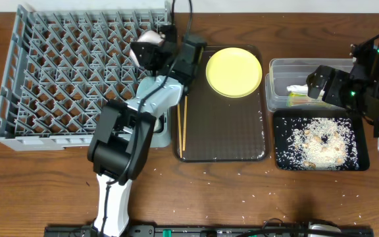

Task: Sort waste into correct bins and load items into the dishwasher
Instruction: 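Move the left gripper back toward the yellow plate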

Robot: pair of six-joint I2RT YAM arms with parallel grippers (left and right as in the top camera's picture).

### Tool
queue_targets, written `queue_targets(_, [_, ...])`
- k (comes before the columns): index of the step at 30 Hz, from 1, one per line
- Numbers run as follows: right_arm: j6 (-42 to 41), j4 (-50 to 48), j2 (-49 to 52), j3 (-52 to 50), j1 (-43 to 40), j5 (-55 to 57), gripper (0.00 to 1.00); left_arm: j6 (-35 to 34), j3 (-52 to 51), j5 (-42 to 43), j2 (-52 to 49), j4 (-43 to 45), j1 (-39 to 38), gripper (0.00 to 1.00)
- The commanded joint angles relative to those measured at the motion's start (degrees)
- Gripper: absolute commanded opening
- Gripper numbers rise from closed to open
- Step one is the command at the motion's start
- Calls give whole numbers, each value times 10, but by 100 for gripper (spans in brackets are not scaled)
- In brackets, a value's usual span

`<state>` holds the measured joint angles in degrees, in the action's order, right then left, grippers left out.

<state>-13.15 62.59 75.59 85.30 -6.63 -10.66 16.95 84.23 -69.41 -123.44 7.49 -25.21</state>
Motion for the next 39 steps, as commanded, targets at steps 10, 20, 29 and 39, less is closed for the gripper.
queue_targets(10, [5,0,1,1,-5,1,99,2,3,87,7,-41,-18,65])
queue_targets(20, [5,0,1,1,-5,1,99,-24,3,214,80,-52,-17,82])
queue_targets(29, [5,0,1,1,-5,1,99,-267,4,559,182,-196,-17,85])
queue_targets(39, [5,0,1,1,-5,1,99,-543,4,745,111,-264,-35,83])
